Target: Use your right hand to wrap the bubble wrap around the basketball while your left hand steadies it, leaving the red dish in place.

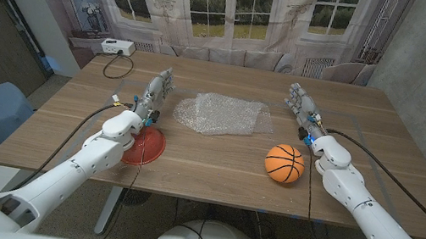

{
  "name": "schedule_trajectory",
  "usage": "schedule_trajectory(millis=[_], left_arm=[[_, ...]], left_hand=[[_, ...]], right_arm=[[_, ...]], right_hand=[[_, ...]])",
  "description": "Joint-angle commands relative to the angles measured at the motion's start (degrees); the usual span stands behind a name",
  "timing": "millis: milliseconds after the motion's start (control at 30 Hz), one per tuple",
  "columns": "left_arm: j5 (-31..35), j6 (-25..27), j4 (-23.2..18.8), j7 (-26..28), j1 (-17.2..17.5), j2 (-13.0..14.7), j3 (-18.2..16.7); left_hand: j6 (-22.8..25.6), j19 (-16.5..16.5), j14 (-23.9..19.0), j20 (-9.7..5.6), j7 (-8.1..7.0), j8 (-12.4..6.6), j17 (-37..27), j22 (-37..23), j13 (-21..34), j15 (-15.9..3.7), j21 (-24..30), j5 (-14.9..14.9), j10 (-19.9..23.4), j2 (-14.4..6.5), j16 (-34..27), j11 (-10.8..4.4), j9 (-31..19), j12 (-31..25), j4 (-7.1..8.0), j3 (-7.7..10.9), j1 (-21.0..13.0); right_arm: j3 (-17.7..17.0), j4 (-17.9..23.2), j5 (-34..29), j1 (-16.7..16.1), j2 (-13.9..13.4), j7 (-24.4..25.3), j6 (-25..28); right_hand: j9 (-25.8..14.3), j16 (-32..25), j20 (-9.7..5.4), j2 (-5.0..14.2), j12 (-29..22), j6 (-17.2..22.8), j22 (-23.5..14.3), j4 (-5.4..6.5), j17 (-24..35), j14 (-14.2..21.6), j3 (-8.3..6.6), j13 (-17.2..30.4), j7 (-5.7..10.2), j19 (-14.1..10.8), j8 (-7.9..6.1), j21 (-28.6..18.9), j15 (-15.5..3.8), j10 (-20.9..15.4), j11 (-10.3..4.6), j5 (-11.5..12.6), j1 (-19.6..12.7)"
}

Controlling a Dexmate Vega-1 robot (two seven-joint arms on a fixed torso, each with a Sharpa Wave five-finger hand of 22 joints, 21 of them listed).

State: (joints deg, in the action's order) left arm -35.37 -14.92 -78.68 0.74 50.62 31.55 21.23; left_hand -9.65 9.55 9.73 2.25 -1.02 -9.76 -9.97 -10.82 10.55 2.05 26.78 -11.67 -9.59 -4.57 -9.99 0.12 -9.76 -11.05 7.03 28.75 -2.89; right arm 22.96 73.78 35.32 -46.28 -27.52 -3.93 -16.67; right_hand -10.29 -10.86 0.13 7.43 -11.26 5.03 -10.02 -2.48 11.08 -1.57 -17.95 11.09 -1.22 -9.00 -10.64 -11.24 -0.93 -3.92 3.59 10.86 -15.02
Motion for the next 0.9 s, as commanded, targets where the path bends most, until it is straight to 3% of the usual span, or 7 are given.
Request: schedule_trajectory(millis=[33, 200, 300, 433, 667, 833, 900], left_arm=[[1.63, 1.75, -4.39, 1.79, 2.02, 2.04, -0.35], [2.78, 0.84, -5.91, 3.5, 2.69, 1.88, -0.72], [3.15, 0.77, -7.1, 4.27, 3.3, 1.8, -0.84], [3.67, 0.74, -8.1, 4.65, 3.9, 1.63, -0.62], [4.43, 1.05, -10.02, 5.9, 5.23, 1.64, -0.68], [4.94, 0.85, -11.77, 6.52, 6.46, 2.12, -1.17], [5.12, 0.91, -12.37, 6.72, 6.92, 2.34, -1.33]], left_hand=[[-14.6, 13.08, 14.43, -0.09, 0.1, -0.32, -0.11, -0.07, 0.17, -0.03, 0.13, -0.33, -14.33, -0.48, -0.29, 0.06, -0.17, -0.28, 0.0, 0.31, 0.03], [-14.57, 13.1, 14.57, -0.06, 0.22, -0.38, -0.12, -0.08, 0.17, -0.01, 0.06, -0.35, -14.42, -0.46, -0.29, 0.12, -0.17, -0.28, 0.04, 0.22, 0.09], [-14.4, 13.02, 14.46, 0.01, 0.23, -0.47, -0.12, -0.08, 0.17, 0.04, 0.06, -0.36, -14.33, -0.44, -0.35, 0.22, -0.17, -0.33, 0.05, 0.18, 0.12], [-14.15, 12.93, 14.45, 0.04, 0.34, -0.58, -0.12, -0.09, 0.17, 0.03, 0.05, -0.37, -14.24, -0.4, -0.38, 0.26, -0.17, -0.38, 0.06, 0.1, 0.14], [-13.98, 12.78, 14.44, 0.1, 0.4, -0.65, -0.11, -0.09, 0.17, 0.06, 0.03, -0.39, -14.23, -0.32, -0.42, 0.5, -0.17, -0.41, 0.05, -0.01, 0.18], [-13.65, 12.67, 14.36, 0.12, 0.39, -0.77, -0.11, -0.09, 0.17, 0.06, 0.0, -0.41, -14.09, -0.26, -0.47, 0.45, -0.17, -0.48, 0.04, -0.11, 0.2], [-13.59, 12.63, 14.32, 0.14, 0.35, -0.79, -0.1, -0.09, 0.17, 0.11, 0.0, -0.42, -14.08, -0.25, -0.49, 0.44, -0.17, -0.48, 0.03, -0.14, 0.2]], right_arm=[[2.21, 1.29, -6.29, 2.62, 1.04, -1.92, 1.67], [2.17, 4.05, -10.94, 2.41, -0.52, 0.55, 2.44], [2.12, 7.67, -13.64, 2.06, -2.67, 2.1, 5.9], [1.89, 13.6, -18.4, 0.65, -5.92, 5.54, 10.92], [1.32, 18.96, -21.96, -0.57, -8.62, 7.16, 17.6], [1.39, 22.76, -24.45, -1.03, -10.16, 7.98, 23.75], [1.51, 23.73, -25.3, -1.04, -10.54, 8.12, 25.68]], right_hand=[[-0.13, -0.29, 0.06, -0.32, -0.58, 0.69, -0.29, -0.5, -0.09, -0.04, -0.33, 0.22, -0.04, -0.47, -0.37, -0.42, 0.25, -0.94, 0.02, 0.39, -0.78], [-0.2, -1.09, 2.3, -0.98, -0.96, 2.26, -0.21, -3.85, -0.52, 3.39, -1.55, 0.12, 0.96, -2.4, -0.76, -0.97, 3.56, -2.94, 0.26, -0.05, -4.45], [-0.33, -3.45, 6.82, -1.72, -0.89, 2.26, -0.46, -4.99, 0.26, 10.53, -1.19, 0.33, 2.28, -6.54, -0.48, -2.23, 5.27, -3.92, 0.34, -0.75, -5.12], [-0.35, -4.13, 7.15, -1.96, -0.73, 1.82, -0.59, -5.07, 0.67, 12.26, -0.89, 0.4, 2.61, -8.56, -0.32, -2.91, 5.38, -3.74, 0.16, -0.83, -4.97], [-0.42, -4.02, 7.29, -2.43, -1.09, 3.65, -0.67, -5.39, 0.94, 12.06, -0.66, 0.47, 2.24, -8.05, -1.02, -2.59, 5.14, -4.88, 0.06, -0.85, -5.13], [-0.53, -6.28, 9.24, -2.56, -1.61, 4.17, -0.9, -5.81, 1.75, 17.61, -0.49, 0.65, 2.51, -14.44, -0.93, -4.82, 4.78, -7.26, 0.3, -0.72, -5.8], [-0.55, -6.64, 9.27, -2.69, -1.82, 4.38, -0.94, -5.84, 1.9, 18.46, -0.37, 0.68, 2.46, -15.32, -0.96, -5.11, 4.74, -8.06, 0.31, -0.74, -5.84]])
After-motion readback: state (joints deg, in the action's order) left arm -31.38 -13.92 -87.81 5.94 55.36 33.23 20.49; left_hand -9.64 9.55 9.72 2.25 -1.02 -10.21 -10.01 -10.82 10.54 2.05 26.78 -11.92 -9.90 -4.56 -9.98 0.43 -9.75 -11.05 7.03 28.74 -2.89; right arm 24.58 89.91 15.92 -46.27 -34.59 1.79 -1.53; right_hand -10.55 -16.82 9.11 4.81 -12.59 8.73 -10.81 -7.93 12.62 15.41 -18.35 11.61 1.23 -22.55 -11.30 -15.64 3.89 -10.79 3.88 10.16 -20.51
